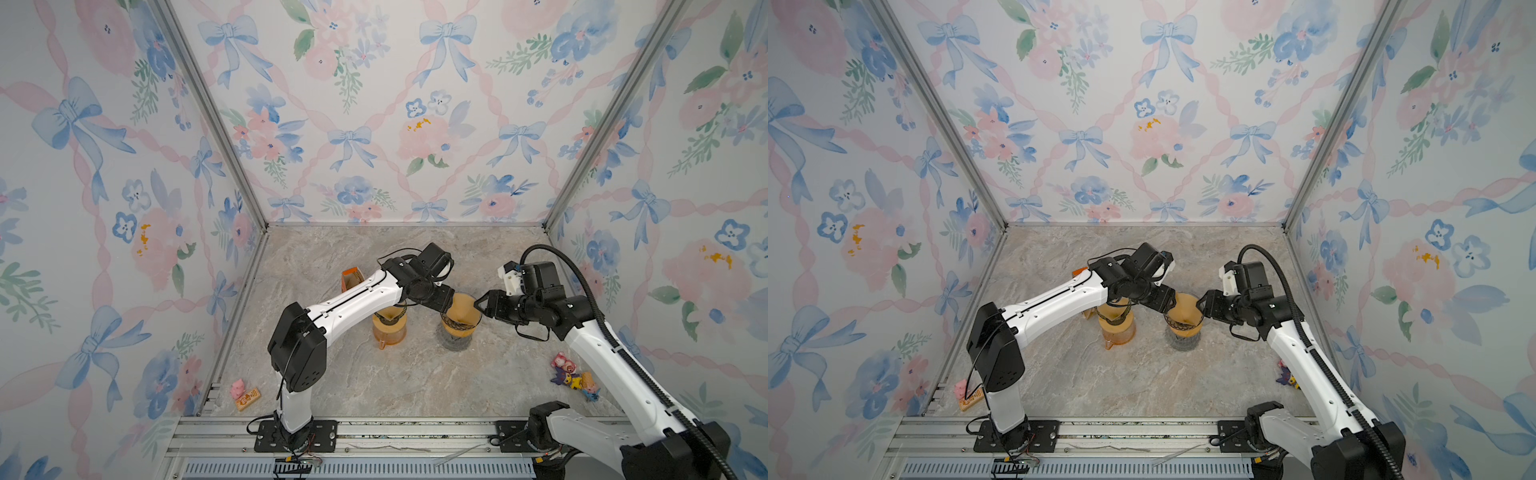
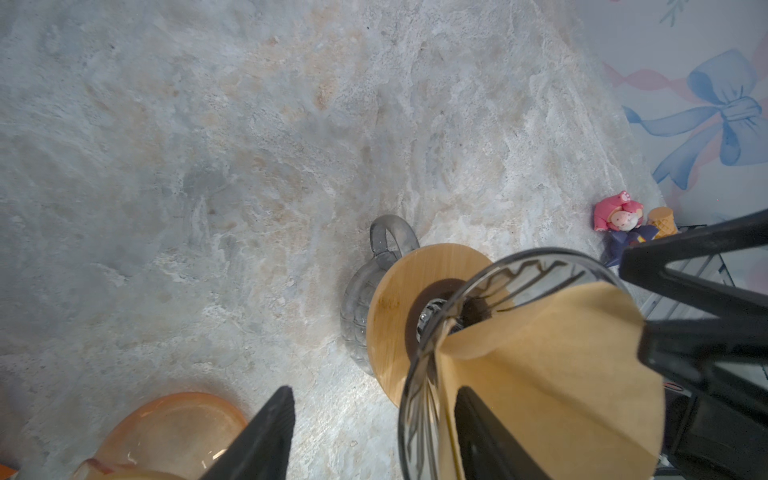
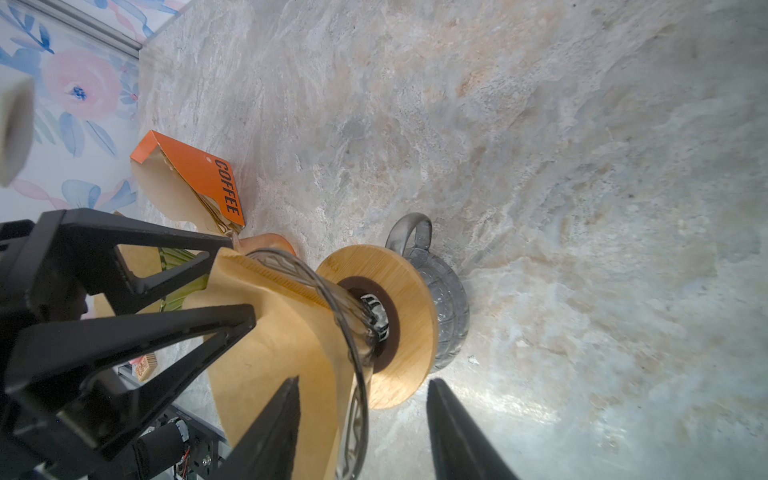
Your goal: Place the coffee filter in the dripper
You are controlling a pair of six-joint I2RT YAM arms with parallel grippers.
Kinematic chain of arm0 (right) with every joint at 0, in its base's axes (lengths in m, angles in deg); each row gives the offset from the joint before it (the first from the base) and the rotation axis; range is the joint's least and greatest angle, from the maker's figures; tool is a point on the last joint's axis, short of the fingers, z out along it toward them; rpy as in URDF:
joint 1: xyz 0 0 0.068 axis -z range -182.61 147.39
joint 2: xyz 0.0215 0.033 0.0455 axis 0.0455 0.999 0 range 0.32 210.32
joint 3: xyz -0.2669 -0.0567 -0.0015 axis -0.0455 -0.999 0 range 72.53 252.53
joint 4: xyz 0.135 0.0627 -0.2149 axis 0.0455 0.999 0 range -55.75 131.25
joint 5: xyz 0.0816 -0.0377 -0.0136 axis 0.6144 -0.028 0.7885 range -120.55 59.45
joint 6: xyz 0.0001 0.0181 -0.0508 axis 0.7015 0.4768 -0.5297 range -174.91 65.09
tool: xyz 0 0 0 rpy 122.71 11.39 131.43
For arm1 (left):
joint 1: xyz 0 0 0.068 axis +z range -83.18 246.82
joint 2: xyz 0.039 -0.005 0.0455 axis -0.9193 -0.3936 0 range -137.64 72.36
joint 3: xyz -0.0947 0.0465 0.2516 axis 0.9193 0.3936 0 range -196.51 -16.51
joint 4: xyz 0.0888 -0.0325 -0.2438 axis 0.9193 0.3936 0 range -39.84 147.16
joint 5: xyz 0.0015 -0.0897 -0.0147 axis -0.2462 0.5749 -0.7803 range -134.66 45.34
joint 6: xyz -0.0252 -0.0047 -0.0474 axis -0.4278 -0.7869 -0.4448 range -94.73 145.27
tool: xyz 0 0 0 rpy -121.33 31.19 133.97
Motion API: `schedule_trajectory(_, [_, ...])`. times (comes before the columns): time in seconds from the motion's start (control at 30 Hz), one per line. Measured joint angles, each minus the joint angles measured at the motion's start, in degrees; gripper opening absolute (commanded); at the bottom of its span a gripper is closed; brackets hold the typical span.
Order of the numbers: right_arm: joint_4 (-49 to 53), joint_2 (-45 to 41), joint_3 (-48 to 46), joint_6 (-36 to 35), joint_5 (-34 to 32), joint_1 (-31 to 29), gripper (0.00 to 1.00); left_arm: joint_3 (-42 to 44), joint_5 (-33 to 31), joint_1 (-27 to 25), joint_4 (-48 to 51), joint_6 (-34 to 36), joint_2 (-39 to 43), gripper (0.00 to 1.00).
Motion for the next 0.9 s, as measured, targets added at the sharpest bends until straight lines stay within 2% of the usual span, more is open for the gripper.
schedule_trajectory(0.3, [-0.1, 3.7, 0.7, 0.0, -2.2, -1.8, 0.54, -0.7, -0.2, 0.0, 0.0, 0.0, -0.7, 0.64])
schedule_trajectory(0.9, [-0.1, 5.7, 0.7, 0.4, -4.1, 0.6, 0.54, -2.3, -0.1, 0.6, 0.0, 0.0, -2.3, 0.64])
